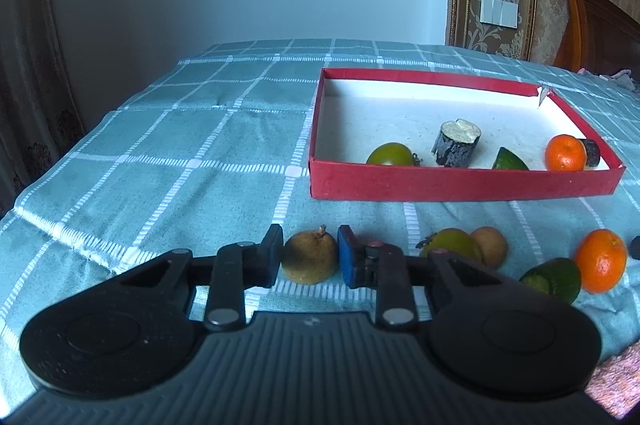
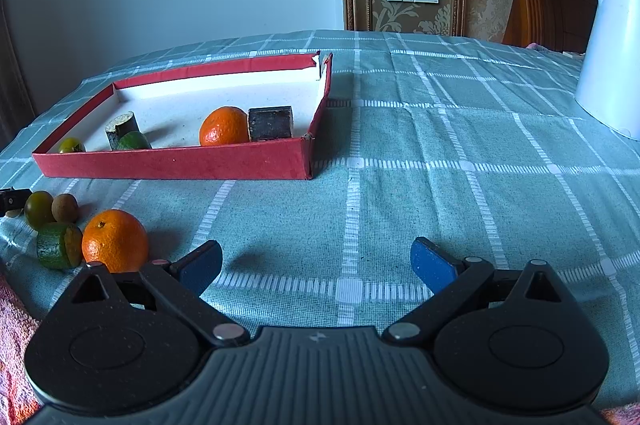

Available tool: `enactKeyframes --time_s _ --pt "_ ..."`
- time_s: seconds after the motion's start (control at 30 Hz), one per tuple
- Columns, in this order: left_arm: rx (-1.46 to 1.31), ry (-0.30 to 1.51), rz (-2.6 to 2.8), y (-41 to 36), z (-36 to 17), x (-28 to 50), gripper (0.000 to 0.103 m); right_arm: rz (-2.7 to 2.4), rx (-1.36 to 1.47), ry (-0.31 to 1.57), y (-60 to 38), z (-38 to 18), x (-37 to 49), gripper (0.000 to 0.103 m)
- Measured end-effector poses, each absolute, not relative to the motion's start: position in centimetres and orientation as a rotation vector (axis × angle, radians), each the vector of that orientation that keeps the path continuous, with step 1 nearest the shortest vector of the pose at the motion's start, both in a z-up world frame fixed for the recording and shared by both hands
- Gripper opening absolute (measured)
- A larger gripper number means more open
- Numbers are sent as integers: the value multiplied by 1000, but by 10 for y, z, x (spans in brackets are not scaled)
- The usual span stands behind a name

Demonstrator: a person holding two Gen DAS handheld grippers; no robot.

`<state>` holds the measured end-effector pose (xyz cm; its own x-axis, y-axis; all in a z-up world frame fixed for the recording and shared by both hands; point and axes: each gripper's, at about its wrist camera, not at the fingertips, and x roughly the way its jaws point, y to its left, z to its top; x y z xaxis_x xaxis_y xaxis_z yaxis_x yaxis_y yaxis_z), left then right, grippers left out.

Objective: Organize fruits
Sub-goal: 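Move the left gripper to the brown longan and close on it, then carry the longan into the red tray and open the left gripper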

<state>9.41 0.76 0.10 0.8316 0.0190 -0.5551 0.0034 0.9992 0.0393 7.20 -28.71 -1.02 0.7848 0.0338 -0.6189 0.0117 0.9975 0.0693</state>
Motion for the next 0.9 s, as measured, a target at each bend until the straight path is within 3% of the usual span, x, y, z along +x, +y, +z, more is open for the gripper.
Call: enactKeyframes --time_s 0.3,0.77,0.8,0.83,0.9 --pt "49 520 -31 -7 23 83 26 9 64 671 -286 -11 73 101" --pt "62 542 -102 -60 33 161 27 16 85 664 -289 -10 72 101" --pt "71 538 -93 -61 32 162 33 17 86 663 -290 -10 71 101" --pt "81 531 -80 -62 32 161 53 17 87 663 -290 -10 71 101" --pt "82 499 -55 -59 32 154 77 17 87 663 -290 -10 71 101"
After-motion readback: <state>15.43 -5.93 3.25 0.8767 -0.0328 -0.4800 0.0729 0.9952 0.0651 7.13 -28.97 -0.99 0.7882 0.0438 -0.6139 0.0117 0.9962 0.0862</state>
